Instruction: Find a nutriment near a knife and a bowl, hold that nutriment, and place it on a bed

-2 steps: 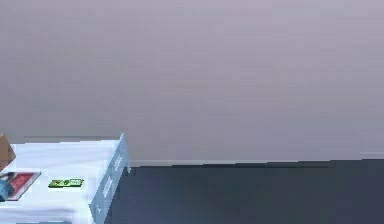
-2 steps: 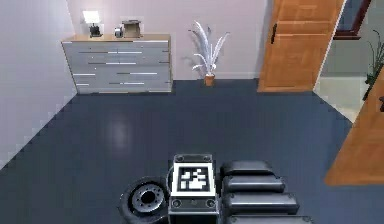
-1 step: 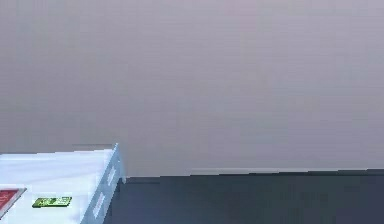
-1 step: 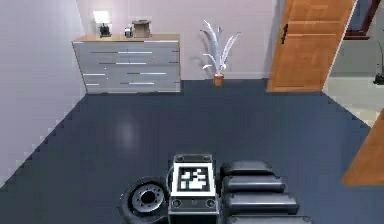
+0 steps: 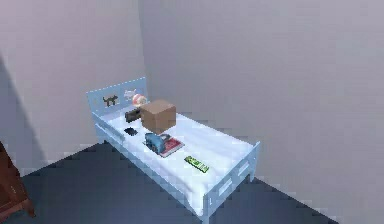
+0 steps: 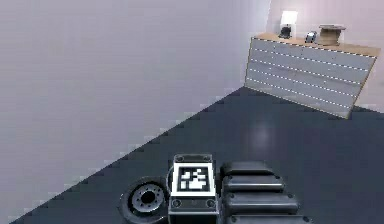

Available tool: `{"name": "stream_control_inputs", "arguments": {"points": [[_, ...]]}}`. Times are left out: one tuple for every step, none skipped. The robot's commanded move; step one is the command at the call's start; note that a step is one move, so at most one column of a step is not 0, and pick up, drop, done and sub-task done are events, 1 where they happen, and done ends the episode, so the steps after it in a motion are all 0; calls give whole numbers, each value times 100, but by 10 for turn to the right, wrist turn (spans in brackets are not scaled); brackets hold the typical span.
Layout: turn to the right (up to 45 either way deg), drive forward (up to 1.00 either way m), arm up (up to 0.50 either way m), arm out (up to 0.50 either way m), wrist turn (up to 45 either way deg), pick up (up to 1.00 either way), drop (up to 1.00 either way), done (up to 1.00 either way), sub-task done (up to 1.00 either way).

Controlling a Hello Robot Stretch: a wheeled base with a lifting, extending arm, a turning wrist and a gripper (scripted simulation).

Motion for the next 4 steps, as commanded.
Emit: {"name": "stream_control_inputs", "arguments": {"points": [[0, 45, 0, 0, 0, 0, 0, 0, 0], [-300, 0, 0, 0, 0, 0, 0, 0, 0], [0, 45, 0, 0, 0, 0, 0, 0, 0], [450, 0, 0, 0, 0, 0, 0, 0, 0]]}}
